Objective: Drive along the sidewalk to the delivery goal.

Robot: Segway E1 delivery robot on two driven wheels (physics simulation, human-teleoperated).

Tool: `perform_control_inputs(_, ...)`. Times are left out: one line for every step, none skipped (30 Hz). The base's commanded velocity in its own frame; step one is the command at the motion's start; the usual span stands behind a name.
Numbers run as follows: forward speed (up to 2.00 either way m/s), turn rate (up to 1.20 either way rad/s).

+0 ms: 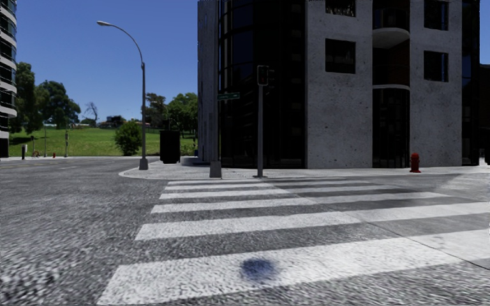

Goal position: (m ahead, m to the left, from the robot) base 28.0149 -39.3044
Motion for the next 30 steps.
perform_control_inputs(1.31,-0.41)
perform_control_inputs(1.31,-0.42)
perform_control_inputs(1.31,-0.45)
perform_control_inputs(1.30,-0.47)
perform_control_inputs(1.30,-0.47)
perform_control_inputs(1.30,-0.47)
perform_control_inputs(1.30,-0.47)
perform_control_inputs(1.30,-0.47)
perform_control_inputs(1.30,-0.47)
perform_control_inputs(1.29,-0.47)
perform_control_inputs(1.29,-0.47)
perform_control_inputs(1.28,-0.47)
perform_control_inputs(1.27,-0.47)
perform_control_inputs(1.26,-0.47)
perform_control_inputs(1.25,-0.47)
perform_control_inputs(1.24,-0.47)
perform_control_inputs(1.24,-0.47)
perform_control_inputs(1.22,-0.47)
perform_control_inputs(1.21,-0.47)
perform_control_inputs(1.20,-0.47)
perform_control_inputs(1.20,-0.47)
perform_control_inputs(1.20,-0.47)
perform_control_inputs(1.20,-0.47)
perform_control_inputs(1.20,-0.47)
perform_control_inputs(1.20,-0.47)
perform_control_inputs(1.20,-0.47)
perform_control_inputs(1.20,-0.47)
perform_control_inputs(1.20,-0.24)
perform_control_inputs(1.20,-0.03)
perform_control_inputs(1.20,-0.03)
